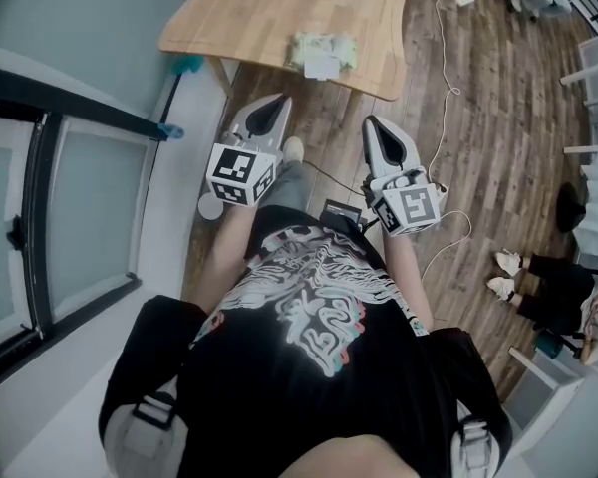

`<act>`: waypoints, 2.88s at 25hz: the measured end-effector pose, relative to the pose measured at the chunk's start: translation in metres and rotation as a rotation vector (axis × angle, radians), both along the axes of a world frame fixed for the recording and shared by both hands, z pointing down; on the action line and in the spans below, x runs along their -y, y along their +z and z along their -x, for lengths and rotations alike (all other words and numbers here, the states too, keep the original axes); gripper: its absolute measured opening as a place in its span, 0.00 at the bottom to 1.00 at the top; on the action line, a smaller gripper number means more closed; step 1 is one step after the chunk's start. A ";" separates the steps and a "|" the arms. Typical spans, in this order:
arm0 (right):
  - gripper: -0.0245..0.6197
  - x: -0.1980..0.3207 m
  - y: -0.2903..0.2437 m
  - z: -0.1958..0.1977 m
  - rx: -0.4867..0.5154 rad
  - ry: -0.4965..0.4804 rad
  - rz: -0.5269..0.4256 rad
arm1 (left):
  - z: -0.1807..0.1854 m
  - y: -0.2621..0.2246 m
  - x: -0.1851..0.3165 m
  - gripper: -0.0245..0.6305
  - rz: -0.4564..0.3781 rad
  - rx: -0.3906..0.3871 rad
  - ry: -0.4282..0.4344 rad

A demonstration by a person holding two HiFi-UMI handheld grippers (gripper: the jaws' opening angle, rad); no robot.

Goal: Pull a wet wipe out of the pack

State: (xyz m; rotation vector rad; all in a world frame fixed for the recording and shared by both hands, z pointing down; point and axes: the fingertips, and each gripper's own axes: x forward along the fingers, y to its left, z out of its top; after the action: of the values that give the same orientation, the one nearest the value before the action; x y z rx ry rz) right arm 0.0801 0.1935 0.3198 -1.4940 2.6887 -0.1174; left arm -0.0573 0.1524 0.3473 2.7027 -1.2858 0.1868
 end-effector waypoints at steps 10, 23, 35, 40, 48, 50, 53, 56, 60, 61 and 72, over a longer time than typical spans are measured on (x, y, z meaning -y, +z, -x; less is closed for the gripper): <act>0.04 0.089 0.003 -0.001 -0.002 0.037 0.042 | -0.013 -0.015 0.078 0.02 -0.028 -0.060 0.134; 0.04 0.198 0.024 -0.002 -0.036 0.085 0.134 | -0.006 0.005 0.188 0.02 0.018 0.004 0.141; 0.04 0.253 0.050 0.015 -0.110 0.070 0.179 | -0.006 0.038 0.242 0.02 0.096 0.069 0.187; 0.04 0.260 0.061 0.022 -0.142 0.099 0.233 | -0.009 0.054 0.245 0.02 0.121 0.105 0.250; 0.04 0.258 0.076 0.024 -0.168 0.081 0.247 | -0.009 0.068 0.253 0.02 0.147 0.102 0.288; 0.04 0.258 0.075 0.023 -0.157 0.095 0.268 | -0.009 0.069 0.251 0.02 0.147 0.104 0.297; 0.04 0.257 0.076 0.020 -0.150 0.106 0.265 | -0.009 0.071 0.245 0.02 0.149 0.113 0.309; 0.04 0.259 0.080 0.016 -0.175 0.121 0.293 | -0.010 0.077 0.244 0.02 0.158 0.123 0.317; 0.04 0.256 0.087 0.018 -0.199 0.090 0.286 | -0.016 0.085 0.242 0.02 0.166 0.148 0.334; 0.04 0.255 0.090 0.019 -0.206 0.082 0.289 | -0.018 0.087 0.242 0.02 0.165 0.157 0.341; 0.04 0.251 0.111 0.020 -0.237 0.027 0.350 | -0.037 0.112 0.234 0.02 0.223 0.204 0.399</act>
State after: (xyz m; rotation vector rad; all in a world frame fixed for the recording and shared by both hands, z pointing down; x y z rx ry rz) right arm 0.0598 -0.0576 0.4311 -1.7339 2.9517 -0.4594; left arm -0.0202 -0.0815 0.4595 2.7621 -0.6955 0.6227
